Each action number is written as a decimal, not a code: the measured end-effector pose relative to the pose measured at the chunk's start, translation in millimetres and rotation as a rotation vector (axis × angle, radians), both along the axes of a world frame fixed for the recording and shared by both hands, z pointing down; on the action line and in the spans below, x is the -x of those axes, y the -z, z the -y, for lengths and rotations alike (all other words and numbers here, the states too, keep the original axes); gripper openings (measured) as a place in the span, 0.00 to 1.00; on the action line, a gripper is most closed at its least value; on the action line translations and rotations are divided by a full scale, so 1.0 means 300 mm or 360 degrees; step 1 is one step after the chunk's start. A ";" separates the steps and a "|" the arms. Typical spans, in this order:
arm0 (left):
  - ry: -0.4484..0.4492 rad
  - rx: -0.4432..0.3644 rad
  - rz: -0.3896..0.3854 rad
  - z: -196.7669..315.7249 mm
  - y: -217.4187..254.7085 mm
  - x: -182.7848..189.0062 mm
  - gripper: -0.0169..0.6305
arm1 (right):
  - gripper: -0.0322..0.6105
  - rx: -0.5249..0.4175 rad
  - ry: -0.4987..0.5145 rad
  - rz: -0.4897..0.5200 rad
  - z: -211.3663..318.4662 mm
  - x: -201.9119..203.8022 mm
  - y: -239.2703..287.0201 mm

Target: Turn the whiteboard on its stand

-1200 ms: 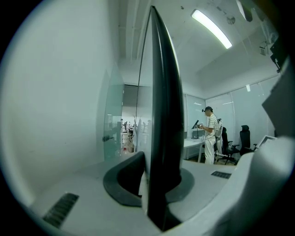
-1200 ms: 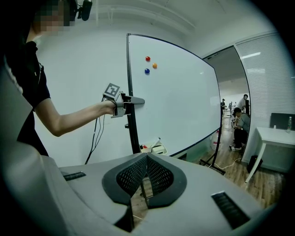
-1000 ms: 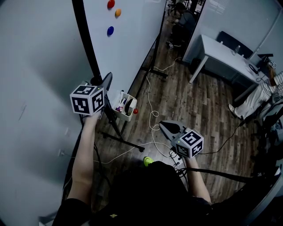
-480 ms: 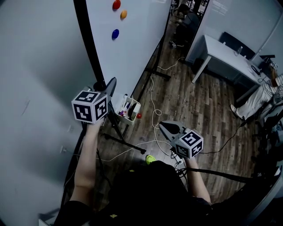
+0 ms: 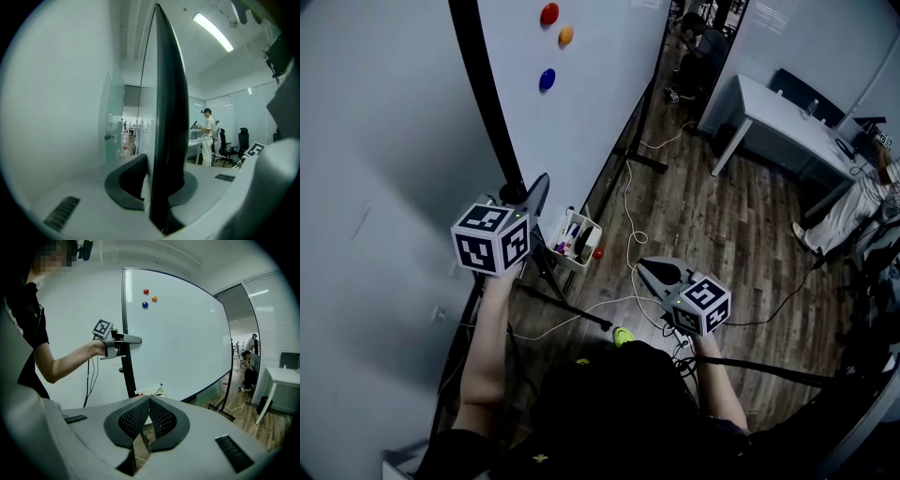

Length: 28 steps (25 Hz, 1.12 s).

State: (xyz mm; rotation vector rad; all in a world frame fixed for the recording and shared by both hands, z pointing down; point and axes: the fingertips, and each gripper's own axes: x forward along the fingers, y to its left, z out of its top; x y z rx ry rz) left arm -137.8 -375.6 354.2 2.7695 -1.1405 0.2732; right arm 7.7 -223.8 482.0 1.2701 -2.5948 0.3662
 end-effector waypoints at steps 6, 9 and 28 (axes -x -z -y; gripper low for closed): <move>-0.0004 0.0021 0.0006 -0.006 0.015 0.000 0.11 | 0.05 0.0019 0.0015 0.0013 0.020 -0.005 0.008; -0.0005 0.0030 0.0010 -0.012 0.019 0.002 0.11 | 0.05 0.0026 0.0025 0.0023 0.033 -0.002 0.011; -0.0020 -0.0175 -0.0060 -0.032 0.029 0.012 0.15 | 0.05 -0.0034 0.0074 -0.0032 0.028 0.118 0.055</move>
